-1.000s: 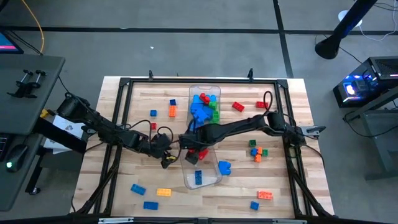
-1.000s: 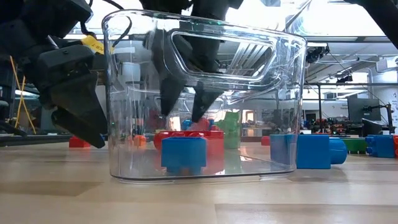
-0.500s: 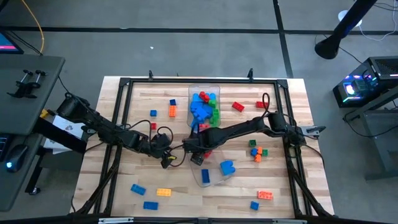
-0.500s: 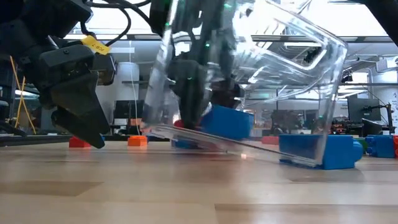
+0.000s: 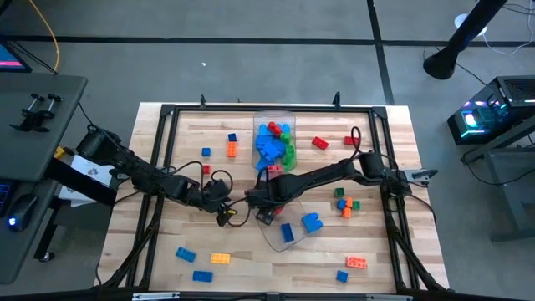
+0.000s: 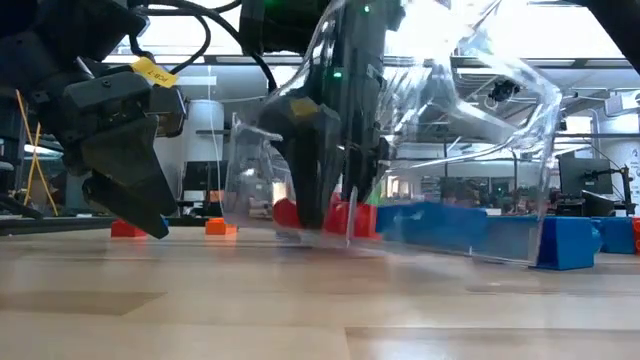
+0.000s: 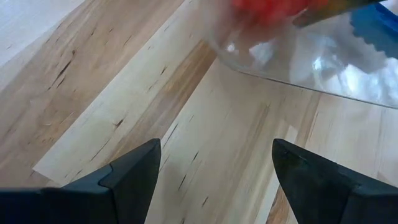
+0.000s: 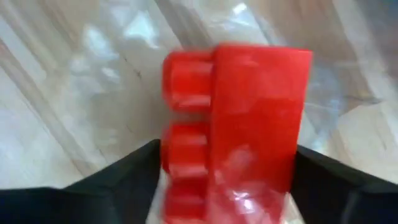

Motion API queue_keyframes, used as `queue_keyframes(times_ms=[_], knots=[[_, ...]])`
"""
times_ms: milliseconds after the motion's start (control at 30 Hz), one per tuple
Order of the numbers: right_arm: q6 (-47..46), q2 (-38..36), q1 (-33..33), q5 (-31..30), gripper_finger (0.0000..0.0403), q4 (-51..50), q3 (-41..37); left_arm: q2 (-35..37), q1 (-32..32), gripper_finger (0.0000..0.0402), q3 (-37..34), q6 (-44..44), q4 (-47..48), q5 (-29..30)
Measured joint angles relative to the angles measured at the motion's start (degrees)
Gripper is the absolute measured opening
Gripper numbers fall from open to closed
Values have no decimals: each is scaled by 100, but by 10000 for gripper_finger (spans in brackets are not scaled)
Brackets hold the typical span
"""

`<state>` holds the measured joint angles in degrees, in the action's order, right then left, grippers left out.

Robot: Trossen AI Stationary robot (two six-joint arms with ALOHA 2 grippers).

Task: Sort blocks by size
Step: Put the large red game piece in the top transparent bin

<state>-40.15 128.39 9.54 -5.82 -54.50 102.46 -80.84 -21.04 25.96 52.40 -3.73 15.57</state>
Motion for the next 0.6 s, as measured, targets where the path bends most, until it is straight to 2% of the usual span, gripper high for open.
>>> queue_keyframes(times_ms=[100,233,400,533,600], knots=[[-25,12,4,8,254,-7,-5,0,-1,294,0,-27,2,1],[-8,12,22,-7,255,-10,83,0,2,294,0,-274,27,-72],[89,-4,75,-19,255,-222,561,10,2,294,0,-554,244,-546],[533,-24,174,-20,255,-1216,1467,31,9,294,4,-579,386,-831],[746,-35,233,-216,255,-1841,2026,60,9,294,7,-577,398,-914]])
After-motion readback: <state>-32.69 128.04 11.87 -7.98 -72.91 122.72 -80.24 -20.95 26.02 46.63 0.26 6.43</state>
